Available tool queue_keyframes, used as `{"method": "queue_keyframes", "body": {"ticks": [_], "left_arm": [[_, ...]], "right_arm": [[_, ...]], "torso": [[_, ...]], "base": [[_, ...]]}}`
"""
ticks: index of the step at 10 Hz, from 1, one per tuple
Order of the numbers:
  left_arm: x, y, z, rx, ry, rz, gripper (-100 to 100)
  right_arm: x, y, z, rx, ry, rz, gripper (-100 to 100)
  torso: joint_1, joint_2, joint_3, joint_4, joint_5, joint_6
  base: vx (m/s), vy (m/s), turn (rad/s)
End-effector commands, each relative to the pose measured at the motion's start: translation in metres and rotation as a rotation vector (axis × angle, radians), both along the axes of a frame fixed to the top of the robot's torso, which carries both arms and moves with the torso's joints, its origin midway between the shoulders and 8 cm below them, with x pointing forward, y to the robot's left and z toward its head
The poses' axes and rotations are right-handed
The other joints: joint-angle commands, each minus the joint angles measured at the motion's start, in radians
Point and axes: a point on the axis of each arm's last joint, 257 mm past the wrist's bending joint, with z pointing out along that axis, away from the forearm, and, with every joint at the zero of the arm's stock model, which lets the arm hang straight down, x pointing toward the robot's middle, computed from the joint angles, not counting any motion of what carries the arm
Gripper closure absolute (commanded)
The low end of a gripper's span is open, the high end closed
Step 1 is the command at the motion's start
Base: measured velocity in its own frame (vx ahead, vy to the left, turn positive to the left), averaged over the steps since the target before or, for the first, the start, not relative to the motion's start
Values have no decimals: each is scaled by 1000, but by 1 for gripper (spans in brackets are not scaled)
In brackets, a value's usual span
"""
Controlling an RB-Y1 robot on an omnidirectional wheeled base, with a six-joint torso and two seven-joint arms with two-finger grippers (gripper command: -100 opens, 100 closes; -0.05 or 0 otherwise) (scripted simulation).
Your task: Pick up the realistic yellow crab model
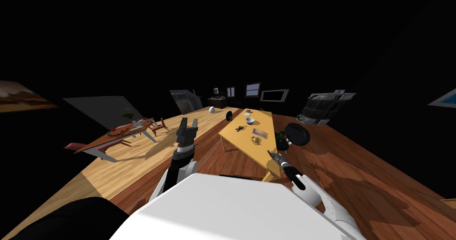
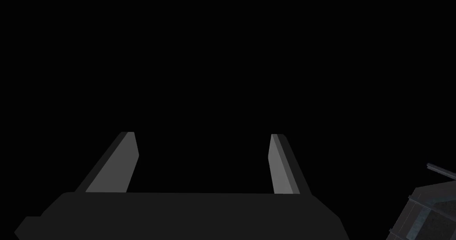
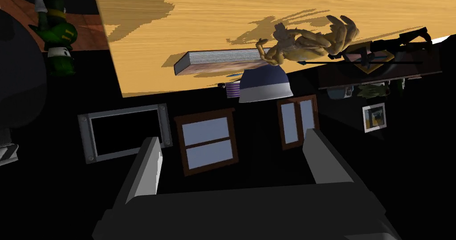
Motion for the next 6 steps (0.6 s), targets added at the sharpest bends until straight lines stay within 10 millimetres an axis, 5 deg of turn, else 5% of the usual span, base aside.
{"method": "queue_keyframes", "body": {"ticks": [1,6], "left_arm": [[0,0,0,0,0,0,0],[0,0,0,0,0,0,0]], "right_arm": [[-6,-14,-11,-71,50,25,-100],[-31,-47,-38,-192,162,56,-100]], "torso": [[0,0,0,0,0,0],[-1,0,0,0,0,-1]], "base": [[57,98,141],[56,85,118]]}}
